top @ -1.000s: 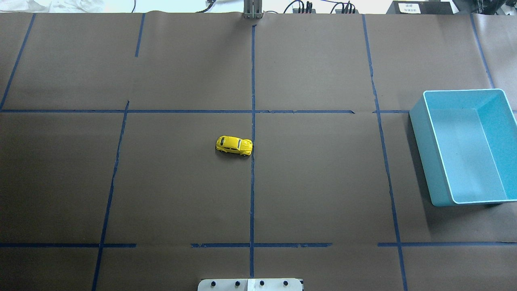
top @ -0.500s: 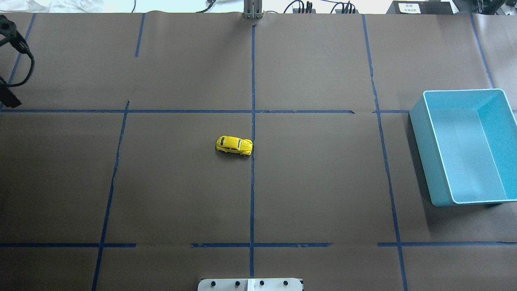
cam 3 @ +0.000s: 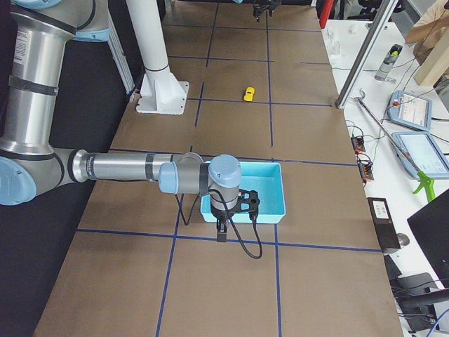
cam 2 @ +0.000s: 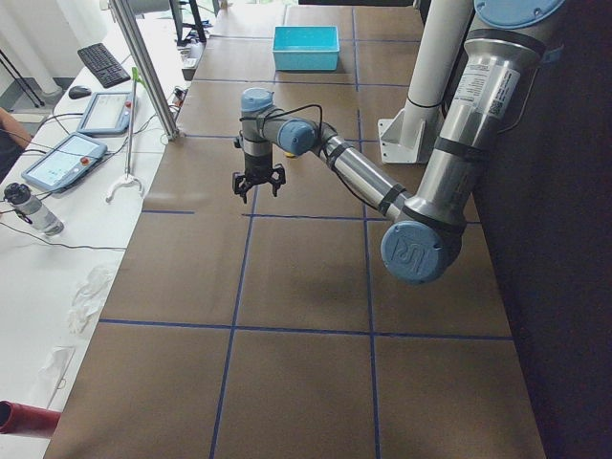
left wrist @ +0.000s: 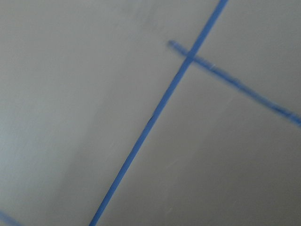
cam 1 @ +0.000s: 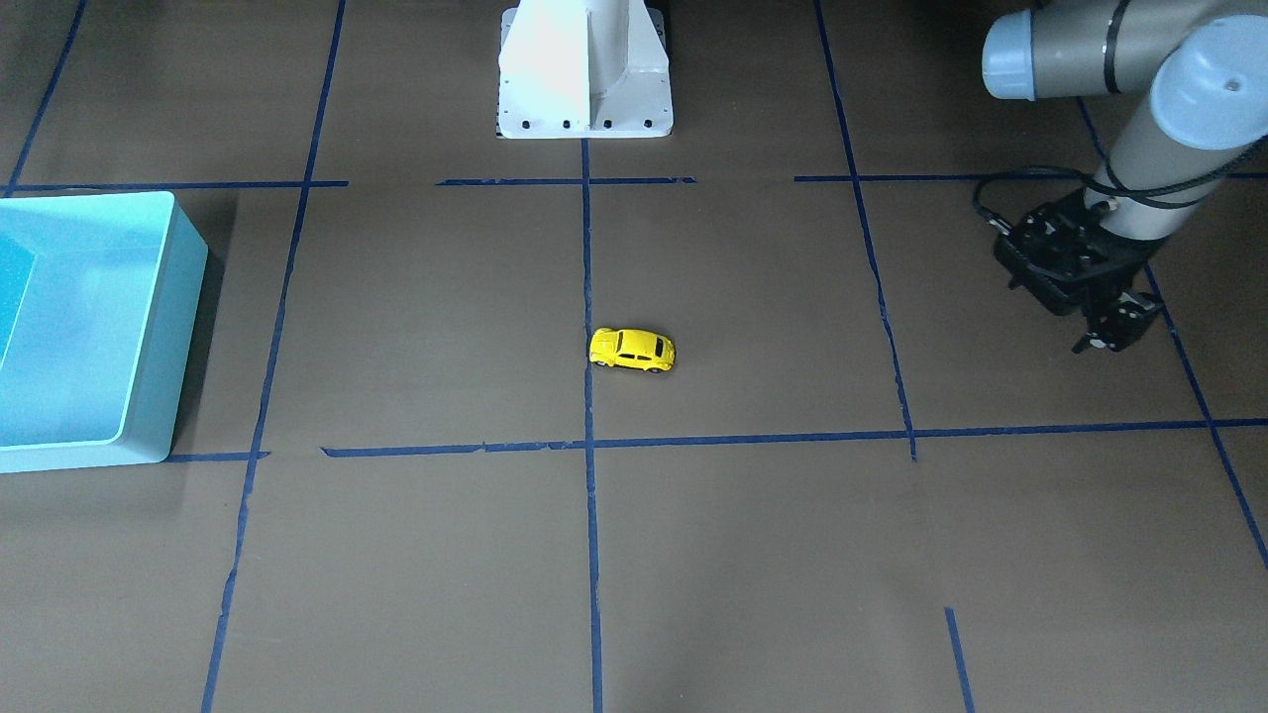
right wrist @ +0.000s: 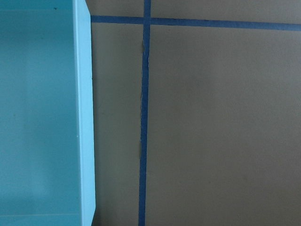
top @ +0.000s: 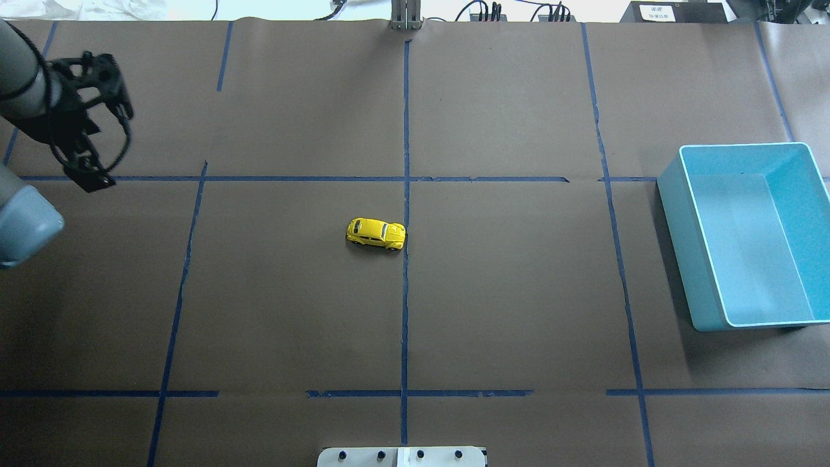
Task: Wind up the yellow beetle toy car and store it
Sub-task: 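Move the left gripper toward the yellow beetle toy car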
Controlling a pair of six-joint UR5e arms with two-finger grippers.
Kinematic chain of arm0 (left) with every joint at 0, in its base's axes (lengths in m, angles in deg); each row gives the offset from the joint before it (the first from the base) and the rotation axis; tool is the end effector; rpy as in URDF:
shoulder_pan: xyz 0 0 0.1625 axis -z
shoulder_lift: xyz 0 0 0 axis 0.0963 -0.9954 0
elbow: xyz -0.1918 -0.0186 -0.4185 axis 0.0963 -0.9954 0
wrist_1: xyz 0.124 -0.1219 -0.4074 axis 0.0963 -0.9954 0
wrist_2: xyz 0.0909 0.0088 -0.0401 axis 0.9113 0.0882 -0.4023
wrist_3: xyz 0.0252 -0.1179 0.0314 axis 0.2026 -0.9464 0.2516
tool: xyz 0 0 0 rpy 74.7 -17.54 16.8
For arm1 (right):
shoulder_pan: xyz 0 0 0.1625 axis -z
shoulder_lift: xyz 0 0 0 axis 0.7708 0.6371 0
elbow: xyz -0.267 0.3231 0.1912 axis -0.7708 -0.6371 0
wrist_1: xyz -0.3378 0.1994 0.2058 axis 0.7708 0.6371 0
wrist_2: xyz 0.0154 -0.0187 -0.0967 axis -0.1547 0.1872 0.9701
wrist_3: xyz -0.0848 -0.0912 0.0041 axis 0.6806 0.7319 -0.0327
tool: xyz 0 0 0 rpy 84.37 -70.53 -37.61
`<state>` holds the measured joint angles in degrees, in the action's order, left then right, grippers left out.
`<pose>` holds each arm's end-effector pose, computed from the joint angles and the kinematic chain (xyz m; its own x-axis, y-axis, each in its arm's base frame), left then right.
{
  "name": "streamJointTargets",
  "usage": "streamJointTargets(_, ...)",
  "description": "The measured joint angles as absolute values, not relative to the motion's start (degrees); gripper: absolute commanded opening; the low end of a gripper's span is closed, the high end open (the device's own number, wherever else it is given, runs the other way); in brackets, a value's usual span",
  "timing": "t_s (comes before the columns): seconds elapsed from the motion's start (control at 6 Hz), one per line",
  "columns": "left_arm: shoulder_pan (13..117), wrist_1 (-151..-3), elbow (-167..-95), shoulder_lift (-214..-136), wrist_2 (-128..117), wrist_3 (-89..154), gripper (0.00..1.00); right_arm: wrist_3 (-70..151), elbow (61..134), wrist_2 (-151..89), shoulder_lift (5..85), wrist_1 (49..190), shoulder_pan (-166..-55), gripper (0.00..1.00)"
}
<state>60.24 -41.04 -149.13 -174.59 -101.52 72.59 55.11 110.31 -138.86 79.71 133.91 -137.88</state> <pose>0.2985 -0.5530 0.3846 0.3229 0.9323 -0.1629 -0.7143 0.3530 0.6043 0.0331 -0.4118 0.6910 0.7531 -0.0145 0.6578 0.0237 0.9997 -0.0051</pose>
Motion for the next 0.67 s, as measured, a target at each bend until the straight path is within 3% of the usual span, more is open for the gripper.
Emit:
streamJointTargets(0.33, 50.68, -41.12, -148.85, -179.58, -101.08, 77.57, 1.0, 55.17, 110.33, -138.87, 79.71, 133.91, -137.88, 1.0)
streamJointTargets(0.67, 47.48, -40.9, -145.39, -186.0, -101.24, 86.05, 1.0, 55.19, 110.35, -138.87, 79.71, 133.91, -137.87, 1.0)
